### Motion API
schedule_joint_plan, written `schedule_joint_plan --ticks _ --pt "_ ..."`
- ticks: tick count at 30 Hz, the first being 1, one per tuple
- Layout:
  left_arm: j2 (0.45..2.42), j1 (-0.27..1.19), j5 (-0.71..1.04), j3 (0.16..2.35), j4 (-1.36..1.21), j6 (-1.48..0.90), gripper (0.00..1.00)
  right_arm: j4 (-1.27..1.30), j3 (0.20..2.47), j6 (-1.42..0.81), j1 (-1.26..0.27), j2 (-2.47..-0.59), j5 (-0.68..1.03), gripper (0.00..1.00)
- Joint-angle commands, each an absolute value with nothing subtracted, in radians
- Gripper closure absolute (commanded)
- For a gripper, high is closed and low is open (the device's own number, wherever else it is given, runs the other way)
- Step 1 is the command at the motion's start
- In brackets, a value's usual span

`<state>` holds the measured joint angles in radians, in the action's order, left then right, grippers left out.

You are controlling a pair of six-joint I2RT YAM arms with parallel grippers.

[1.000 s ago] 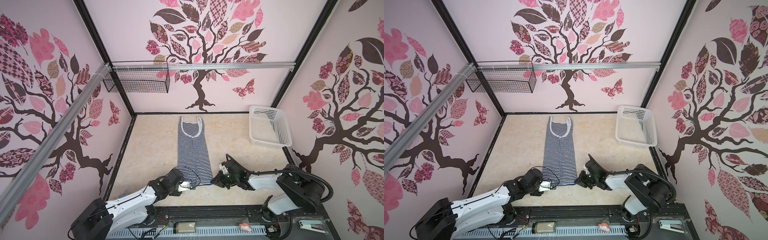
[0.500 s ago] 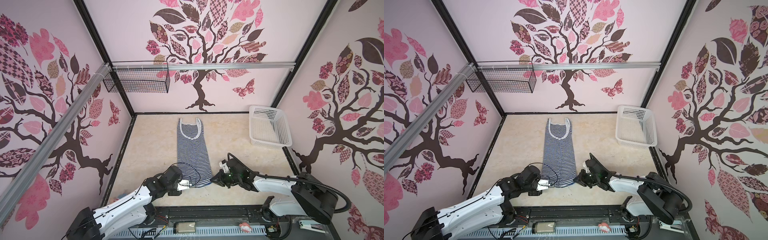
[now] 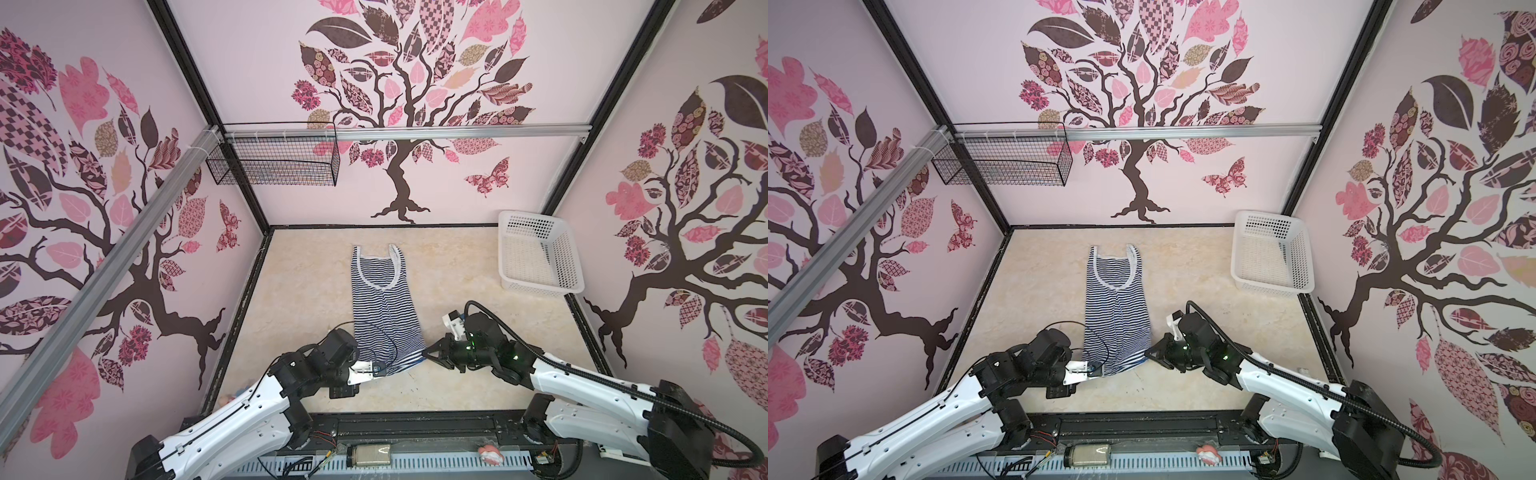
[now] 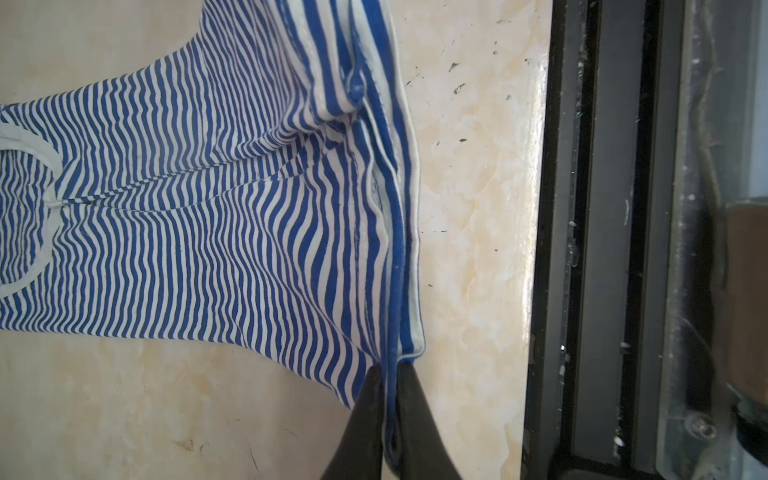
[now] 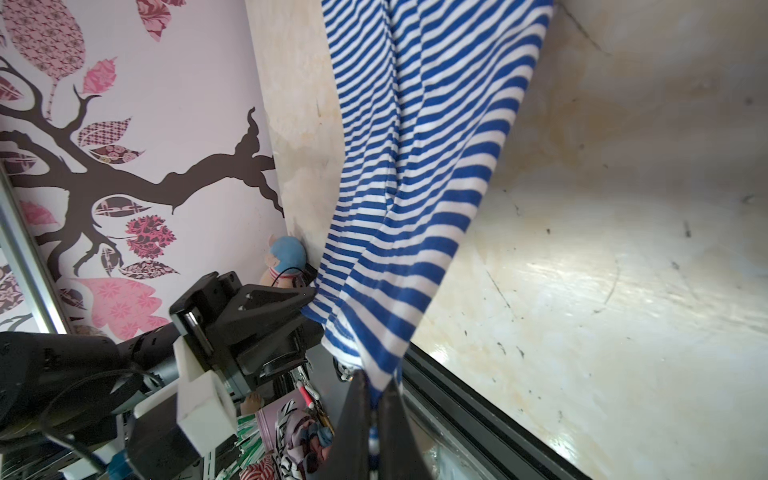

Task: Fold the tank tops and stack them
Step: 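Fold the held hem with both grippers toward the white-trimmed straps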

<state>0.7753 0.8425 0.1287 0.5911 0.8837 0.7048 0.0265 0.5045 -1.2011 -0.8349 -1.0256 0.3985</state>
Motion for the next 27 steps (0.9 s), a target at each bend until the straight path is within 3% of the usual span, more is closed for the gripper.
schedule_joint_plan --ticks 1,9,27 --pt "0.786 0.845 0.176 0.644 0.926 0.681 0.88 -0.059 0.576 -1.18 -0.838 -1.026 0.375 0.96" --pt "0.785 0.824 0.124 0.71 0.892 0.681 0.89 -0.052 0.676 -1.158 -0.804 -1.122 0.376 0.96" --pt "1.04 0.518 0.266 0.8 0.721 0.82 0.91 0.011 0.807 -1.077 -0.681 -1.33 0.437 0.94"
